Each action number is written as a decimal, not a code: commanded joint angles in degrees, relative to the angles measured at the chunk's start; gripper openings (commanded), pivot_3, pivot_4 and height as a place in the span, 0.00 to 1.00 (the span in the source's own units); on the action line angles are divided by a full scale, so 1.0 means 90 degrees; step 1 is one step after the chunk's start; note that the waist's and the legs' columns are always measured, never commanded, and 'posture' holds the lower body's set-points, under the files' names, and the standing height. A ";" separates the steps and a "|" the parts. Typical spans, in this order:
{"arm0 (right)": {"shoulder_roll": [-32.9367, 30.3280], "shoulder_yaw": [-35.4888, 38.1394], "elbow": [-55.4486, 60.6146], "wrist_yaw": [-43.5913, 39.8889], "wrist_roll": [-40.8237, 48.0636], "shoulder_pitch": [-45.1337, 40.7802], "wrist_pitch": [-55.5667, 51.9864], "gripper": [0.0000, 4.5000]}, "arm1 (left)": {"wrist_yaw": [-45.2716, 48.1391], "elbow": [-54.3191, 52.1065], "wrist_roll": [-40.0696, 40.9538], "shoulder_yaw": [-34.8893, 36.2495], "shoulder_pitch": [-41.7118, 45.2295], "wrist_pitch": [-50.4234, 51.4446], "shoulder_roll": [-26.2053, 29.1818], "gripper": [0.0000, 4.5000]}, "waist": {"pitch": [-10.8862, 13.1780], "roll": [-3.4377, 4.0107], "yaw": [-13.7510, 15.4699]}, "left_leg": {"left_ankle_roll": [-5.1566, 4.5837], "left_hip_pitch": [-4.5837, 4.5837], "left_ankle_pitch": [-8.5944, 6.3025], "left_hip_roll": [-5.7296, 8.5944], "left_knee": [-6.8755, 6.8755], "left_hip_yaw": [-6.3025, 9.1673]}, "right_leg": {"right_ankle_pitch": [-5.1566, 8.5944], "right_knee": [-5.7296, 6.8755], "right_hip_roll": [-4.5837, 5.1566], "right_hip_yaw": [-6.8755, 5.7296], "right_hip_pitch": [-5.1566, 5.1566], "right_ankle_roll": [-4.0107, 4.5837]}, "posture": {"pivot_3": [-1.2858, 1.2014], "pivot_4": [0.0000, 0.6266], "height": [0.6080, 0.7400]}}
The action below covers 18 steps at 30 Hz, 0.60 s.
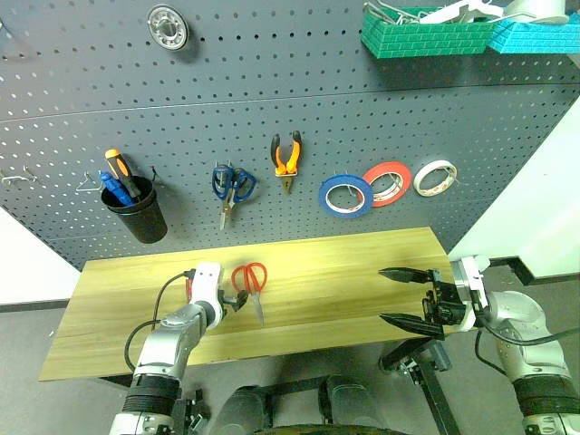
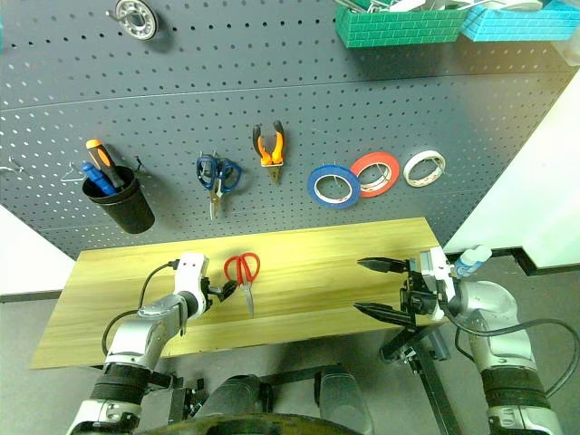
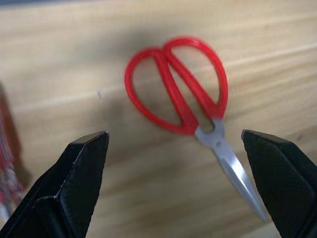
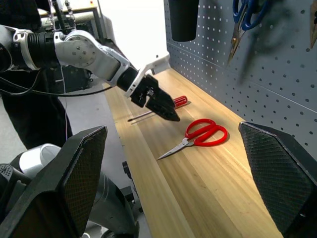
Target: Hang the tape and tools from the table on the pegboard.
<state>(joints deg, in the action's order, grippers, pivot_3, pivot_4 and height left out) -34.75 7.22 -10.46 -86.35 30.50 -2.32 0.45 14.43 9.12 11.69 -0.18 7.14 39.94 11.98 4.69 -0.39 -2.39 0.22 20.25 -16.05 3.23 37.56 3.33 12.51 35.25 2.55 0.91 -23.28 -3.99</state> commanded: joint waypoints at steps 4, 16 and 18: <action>-0.0025 -0.0066 0.0272 0.0069 0.0068 -0.0133 -0.0102 0.99 | -0.0295 0.0276 -0.0180 -0.0176 0.0807 0.0674 -0.0288 1.00 | 0.0009 -0.0010 -0.0001 | 0.0000 0.0002 0.0000 0.0000 0.0014 0.0000 | -0.0001 0.0001 0.0000 -0.0001 0.0006 -0.0003 | 0.47 0.09 0.97; -0.0013 -0.0026 0.0124 0.0124 0.0067 -0.0181 -0.0169 0.99 | -0.1172 -0.0129 -0.0320 -0.0192 0.1322 0.2638 -0.0925 1.00 | 0.0120 -0.0032 -0.0015 | -0.0002 0.0004 -0.0001 0.0000 0.0014 0.0004 | -0.0002 0.0002 -0.0001 0.0000 0.0004 -0.0006 | 0.47 0.14 0.97; 0.0006 -0.0043 0.0091 0.0140 0.0051 -0.0195 -0.0159 0.99 | -0.1264 -0.0235 -0.0339 -0.0172 0.1313 0.2820 -0.0998 1.00 | 0.0130 -0.0033 -0.0015 | -0.0001 0.0005 -0.0001 0.0000 0.0016 0.0004 | -0.0003 0.0001 0.0000 0.0000 0.0004 -0.0006 | 0.47 0.14 0.97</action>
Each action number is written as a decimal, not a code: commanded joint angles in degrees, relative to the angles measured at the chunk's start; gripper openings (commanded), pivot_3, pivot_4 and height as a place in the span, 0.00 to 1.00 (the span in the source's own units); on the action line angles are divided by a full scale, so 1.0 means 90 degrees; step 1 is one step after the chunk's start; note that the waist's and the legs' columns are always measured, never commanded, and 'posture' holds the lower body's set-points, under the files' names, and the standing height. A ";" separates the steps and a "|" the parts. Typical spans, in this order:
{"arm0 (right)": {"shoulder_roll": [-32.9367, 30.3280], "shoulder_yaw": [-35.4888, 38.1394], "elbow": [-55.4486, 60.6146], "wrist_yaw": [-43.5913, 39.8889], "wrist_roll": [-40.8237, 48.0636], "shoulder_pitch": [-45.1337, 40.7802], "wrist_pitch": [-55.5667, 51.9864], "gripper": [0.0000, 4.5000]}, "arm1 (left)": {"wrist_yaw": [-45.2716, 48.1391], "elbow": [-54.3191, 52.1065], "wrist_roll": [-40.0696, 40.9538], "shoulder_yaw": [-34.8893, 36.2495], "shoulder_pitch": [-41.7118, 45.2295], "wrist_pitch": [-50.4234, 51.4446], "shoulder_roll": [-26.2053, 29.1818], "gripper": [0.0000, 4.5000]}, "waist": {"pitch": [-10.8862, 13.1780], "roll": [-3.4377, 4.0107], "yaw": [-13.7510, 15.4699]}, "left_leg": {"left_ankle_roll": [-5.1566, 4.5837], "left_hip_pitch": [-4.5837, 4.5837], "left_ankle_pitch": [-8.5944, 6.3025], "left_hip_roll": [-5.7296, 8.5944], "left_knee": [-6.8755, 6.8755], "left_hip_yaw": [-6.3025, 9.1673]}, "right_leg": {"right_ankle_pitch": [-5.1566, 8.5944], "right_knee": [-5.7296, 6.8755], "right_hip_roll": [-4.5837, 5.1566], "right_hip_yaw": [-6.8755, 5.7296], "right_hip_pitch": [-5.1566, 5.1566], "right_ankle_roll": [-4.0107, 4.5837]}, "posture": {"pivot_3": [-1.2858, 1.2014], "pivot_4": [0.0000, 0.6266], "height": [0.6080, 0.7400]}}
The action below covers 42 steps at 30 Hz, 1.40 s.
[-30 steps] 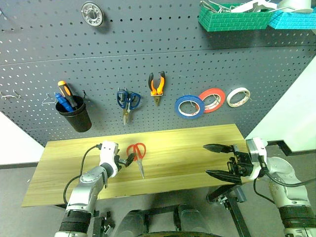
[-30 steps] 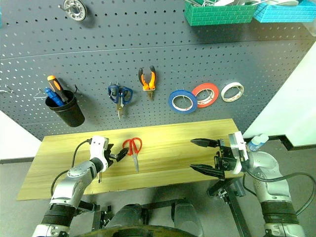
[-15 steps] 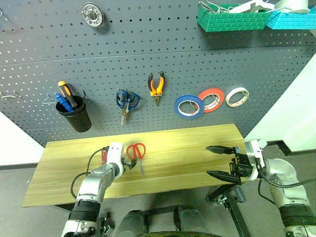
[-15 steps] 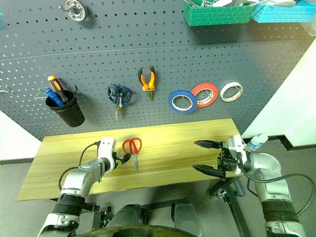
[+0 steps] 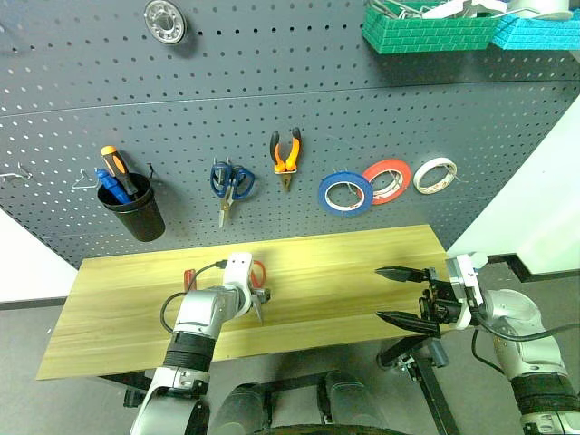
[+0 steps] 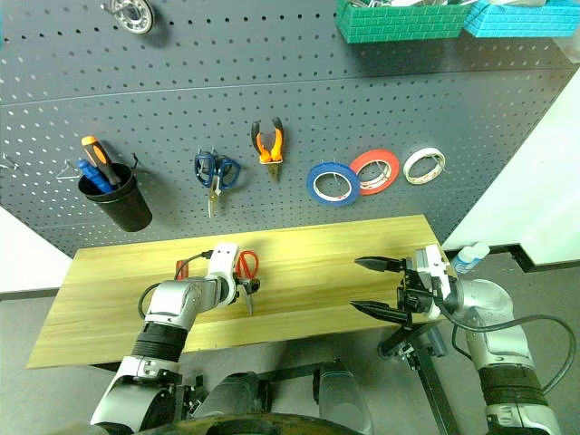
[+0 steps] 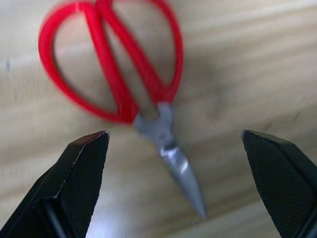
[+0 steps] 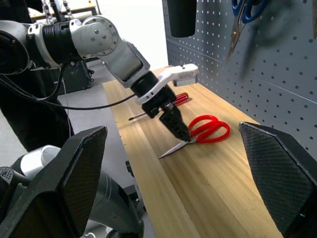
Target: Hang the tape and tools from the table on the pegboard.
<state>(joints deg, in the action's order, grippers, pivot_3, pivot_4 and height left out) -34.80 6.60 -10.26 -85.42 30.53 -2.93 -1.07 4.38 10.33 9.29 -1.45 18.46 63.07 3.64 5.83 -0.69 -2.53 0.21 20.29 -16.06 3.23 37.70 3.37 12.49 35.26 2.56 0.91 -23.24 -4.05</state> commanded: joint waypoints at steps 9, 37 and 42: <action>0.0077 0.0002 0.0129 0.0161 0.0070 -0.0118 -0.0013 0.99 | -0.0412 0.0126 -0.0127 0.0330 0.0285 0.0174 -0.0278 1.00 | 0.0056 -0.0009 -0.0005 | 0.0001 0.0001 0.0000 0.0000 -0.0001 0.0000 | 0.0000 -0.0002 0.0001 0.0000 -0.0001 0.0000 | 0.46 0.16 0.97; -0.0016 0.0066 0.0664 0.0479 0.0152 0.0249 -0.0256 0.99 | -0.0894 0.1915 -0.0199 0.0981 0.0972 -0.0566 -0.0550 1.00 | 0.0096 -0.0023 -0.0165 | 0.0019 0.0006 -0.0013 0.0000 -0.0002 -0.0001 | 0.0000 -0.0009 0.0003 -0.0004 -0.0002 -0.0007 | 0.44 0.18 0.97; -0.0043 0.0079 0.0726 0.0536 0.0164 0.0234 -0.0293 1.00 | -0.0938 0.2124 -0.0106 0.1164 0.1042 -0.0566 -0.0631 0.88 | 0.0118 -0.0020 -0.0185 | 0.0020 0.0002 -0.0014 0.0000 -0.0002 -0.0003 | -0.0001 -0.0010 0.0002 -0.0003 0.0000 -0.0010 | 0.44 0.18 0.97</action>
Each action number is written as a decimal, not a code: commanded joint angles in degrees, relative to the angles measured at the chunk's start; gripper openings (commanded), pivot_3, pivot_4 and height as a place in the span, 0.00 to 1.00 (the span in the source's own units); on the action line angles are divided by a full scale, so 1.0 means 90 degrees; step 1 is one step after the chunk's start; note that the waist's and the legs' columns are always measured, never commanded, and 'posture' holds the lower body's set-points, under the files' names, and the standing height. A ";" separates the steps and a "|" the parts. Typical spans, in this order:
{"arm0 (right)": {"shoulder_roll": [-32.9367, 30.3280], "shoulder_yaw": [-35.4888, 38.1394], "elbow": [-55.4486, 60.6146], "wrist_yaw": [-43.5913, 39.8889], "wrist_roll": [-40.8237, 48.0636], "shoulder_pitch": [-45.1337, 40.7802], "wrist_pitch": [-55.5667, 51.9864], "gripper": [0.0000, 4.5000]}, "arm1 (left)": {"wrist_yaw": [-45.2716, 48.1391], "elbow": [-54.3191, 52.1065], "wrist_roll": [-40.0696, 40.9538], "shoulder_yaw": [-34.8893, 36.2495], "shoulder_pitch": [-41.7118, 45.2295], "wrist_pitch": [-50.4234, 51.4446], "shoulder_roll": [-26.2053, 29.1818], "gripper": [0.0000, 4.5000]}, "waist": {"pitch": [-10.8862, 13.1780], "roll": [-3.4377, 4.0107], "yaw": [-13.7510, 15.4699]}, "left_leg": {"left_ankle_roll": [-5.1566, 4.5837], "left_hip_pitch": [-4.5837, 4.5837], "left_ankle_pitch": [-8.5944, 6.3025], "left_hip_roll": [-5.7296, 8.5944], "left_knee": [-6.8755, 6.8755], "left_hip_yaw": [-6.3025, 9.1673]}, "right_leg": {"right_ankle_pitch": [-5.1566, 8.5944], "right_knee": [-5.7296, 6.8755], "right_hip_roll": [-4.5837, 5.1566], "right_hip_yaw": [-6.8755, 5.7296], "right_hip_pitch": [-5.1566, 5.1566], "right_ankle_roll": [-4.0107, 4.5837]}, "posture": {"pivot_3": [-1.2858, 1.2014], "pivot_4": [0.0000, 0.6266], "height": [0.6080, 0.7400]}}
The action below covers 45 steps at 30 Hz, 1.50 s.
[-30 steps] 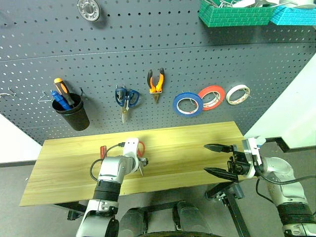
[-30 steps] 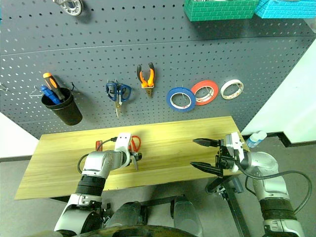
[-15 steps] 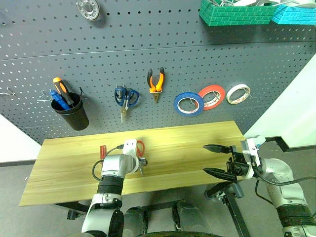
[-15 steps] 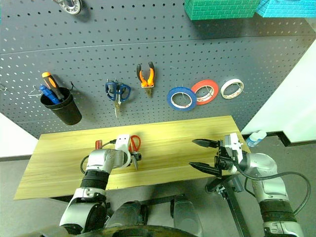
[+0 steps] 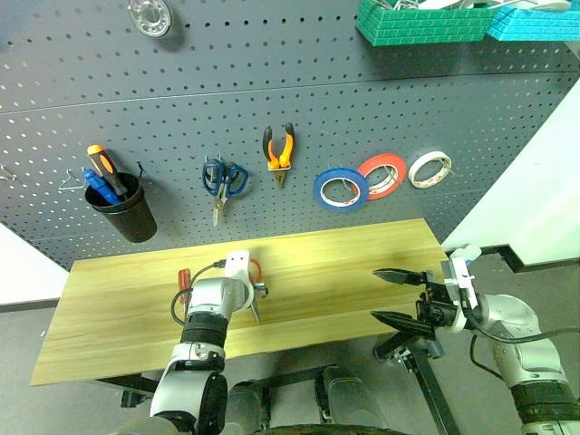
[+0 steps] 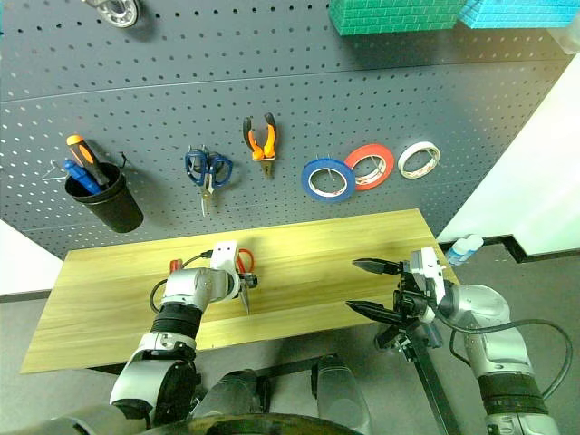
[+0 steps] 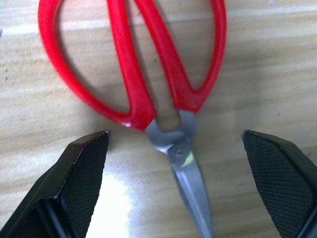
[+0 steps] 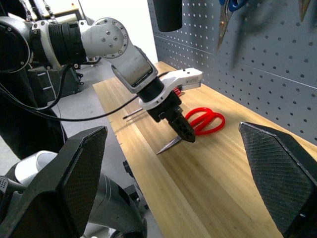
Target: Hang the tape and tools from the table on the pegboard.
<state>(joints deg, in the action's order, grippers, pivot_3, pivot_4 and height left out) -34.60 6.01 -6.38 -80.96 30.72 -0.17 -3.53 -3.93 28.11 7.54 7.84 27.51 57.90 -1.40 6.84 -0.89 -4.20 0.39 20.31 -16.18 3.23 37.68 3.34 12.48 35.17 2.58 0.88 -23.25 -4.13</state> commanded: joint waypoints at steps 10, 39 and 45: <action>-0.0091 0.0145 0.0225 0.0095 0.0146 -0.0260 -0.0061 1.00 | -0.0050 0.0120 0.0083 0.0216 -0.0004 0.0239 -0.0129 0.17 | 0.0025 0.0005 0.0019 | 0.0000 0.0002 0.0000 0.0001 0.0000 0.0000 | 0.0000 -0.0003 0.0001 -0.0001 0.0001 -0.0003 | 0.44 0.18 0.97; 0.0025 0.0117 -0.0335 -0.0073 0.0121 -0.0582 0.0108 1.00 | 0.1954 -0.2523 -0.0473 -0.1937 -0.1561 -0.0831 0.1878 0.14 | 0.0138 -0.0003 0.0116 | 0.0001 0.0016 0.0002 0.0001 -0.0051 -0.0002 | 0.0000 -0.0018 0.0018 0.0009 -0.0033 -0.0003 | 0.46 0.18 0.97; 0.0046 0.0075 -0.0299 -0.0060 0.0104 -0.0635 0.0074 1.00 | 0.2270 -0.2658 -0.0410 -0.2088 -0.1606 -0.0922 0.1739 0.22 | 0.0150 -0.0002 0.0195 | -0.0005 0.0020 0.0004 0.0001 -0.0053 -0.0001 | 0.0009 -0.0027 0.0017 0.0005 -0.0033 0.0010 | 0.46 0.19 0.97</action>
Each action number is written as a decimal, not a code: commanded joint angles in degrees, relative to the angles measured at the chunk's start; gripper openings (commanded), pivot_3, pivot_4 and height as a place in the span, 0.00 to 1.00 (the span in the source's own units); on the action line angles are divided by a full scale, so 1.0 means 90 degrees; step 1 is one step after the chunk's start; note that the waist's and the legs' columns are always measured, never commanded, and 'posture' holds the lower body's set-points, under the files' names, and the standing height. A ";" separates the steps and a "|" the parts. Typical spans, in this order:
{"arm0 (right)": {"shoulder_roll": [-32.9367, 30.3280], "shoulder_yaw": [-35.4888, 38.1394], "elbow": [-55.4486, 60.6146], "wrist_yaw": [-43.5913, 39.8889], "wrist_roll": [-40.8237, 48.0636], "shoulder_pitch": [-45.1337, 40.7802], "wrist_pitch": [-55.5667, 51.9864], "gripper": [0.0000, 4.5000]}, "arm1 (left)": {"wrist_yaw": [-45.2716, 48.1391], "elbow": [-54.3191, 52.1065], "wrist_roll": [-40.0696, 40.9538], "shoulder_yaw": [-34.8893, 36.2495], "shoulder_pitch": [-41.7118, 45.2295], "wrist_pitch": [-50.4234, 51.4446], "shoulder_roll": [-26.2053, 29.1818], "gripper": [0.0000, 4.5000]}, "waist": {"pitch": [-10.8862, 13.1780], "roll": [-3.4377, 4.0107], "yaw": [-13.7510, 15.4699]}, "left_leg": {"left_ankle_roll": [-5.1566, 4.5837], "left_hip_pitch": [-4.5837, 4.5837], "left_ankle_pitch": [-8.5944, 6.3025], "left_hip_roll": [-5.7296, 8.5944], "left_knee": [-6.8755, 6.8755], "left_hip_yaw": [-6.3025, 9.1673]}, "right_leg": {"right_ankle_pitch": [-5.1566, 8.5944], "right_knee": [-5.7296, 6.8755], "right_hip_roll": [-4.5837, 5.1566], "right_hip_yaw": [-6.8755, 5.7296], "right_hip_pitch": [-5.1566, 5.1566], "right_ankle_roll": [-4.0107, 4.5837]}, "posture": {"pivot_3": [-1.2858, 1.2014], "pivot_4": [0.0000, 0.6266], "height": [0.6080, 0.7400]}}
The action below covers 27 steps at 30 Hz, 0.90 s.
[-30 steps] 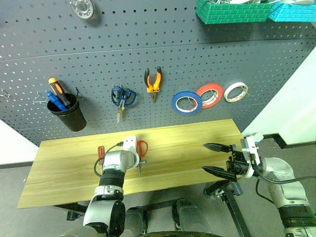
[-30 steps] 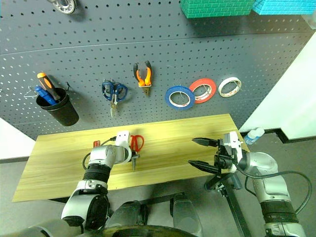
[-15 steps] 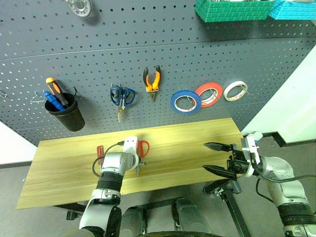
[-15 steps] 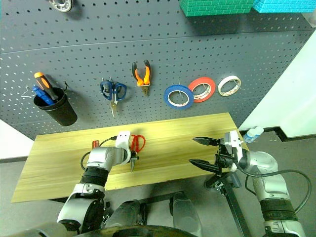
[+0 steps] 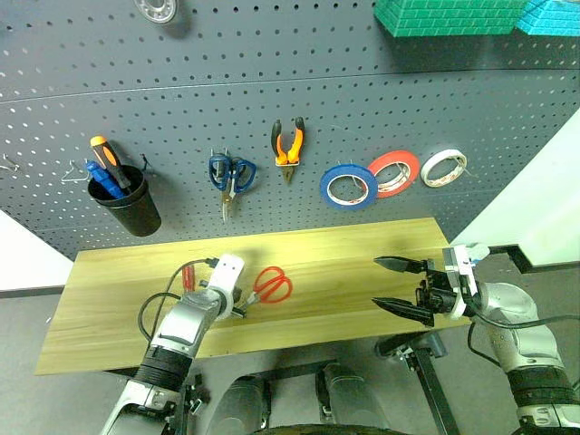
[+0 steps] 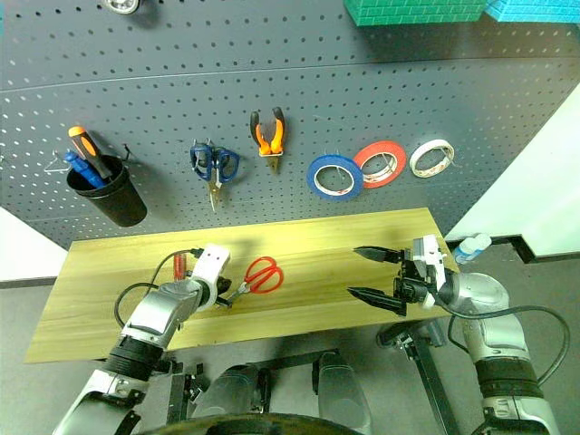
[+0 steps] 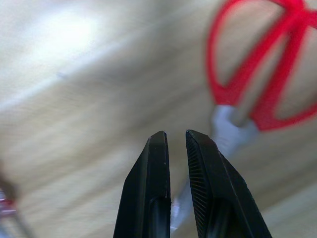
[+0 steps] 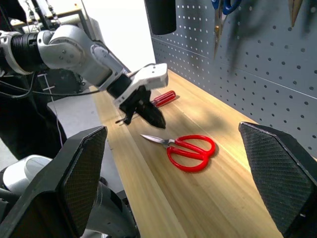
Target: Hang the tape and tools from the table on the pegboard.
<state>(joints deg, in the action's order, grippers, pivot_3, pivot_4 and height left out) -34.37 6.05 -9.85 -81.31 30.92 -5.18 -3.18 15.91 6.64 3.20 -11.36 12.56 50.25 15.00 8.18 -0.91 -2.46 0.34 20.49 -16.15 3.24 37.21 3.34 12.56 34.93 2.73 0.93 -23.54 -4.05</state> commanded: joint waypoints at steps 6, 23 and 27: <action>-0.0005 0.0079 0.0128 -0.0012 0.0091 -0.0050 -0.0037 1.00 | 0.0216 -0.0317 0.0201 0.0292 0.0095 -0.0007 -0.0046 0.63 | 0.0013 0.0007 -0.0014 | -0.0013 -0.0001 0.0007 0.0000 -0.0001 0.0000 | -0.0007 0.0000 -0.0001 0.0000 0.0000 -0.0013 | 0.46 0.19 0.97; 0.0016 0.0033 0.0240 0.0099 0.0072 -0.0080 -0.0087 1.00 | 0.1428 -0.0095 -0.0007 -0.0564 0.0325 0.0002 0.0800 0.99 | 0.0017 0.0013 -0.0007 | -0.0014 0.0001 0.0008 0.0000 -0.0002 -0.0001 | 0.0001 0.0001 -0.0001 0.0000 -0.0001 0.0000 | 0.46 0.17 0.97; 0.0015 0.0028 0.0337 0.0139 0.0075 -0.0046 -0.0129 1.00 | 0.1591 0.0277 -0.0135 -0.0712 0.0488 -0.0153 0.0879 0.99 | 0.0017 0.0013 -0.0009 | -0.0014 0.0001 0.0008 0.0000 -0.0003 0.0000 | -0.0005 0.0001 -0.0002 0.0001 -0.0005 -0.0009 | 0.46 0.17 0.97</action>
<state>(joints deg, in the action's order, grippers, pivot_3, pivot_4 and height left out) -34.26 5.97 -9.08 -80.18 30.88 -5.20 -4.42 29.56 8.38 2.93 -17.30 15.81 50.11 22.25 8.33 -0.80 -2.55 0.22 20.50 -16.08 3.23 37.18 3.33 12.51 34.94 2.71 0.93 -23.58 -4.14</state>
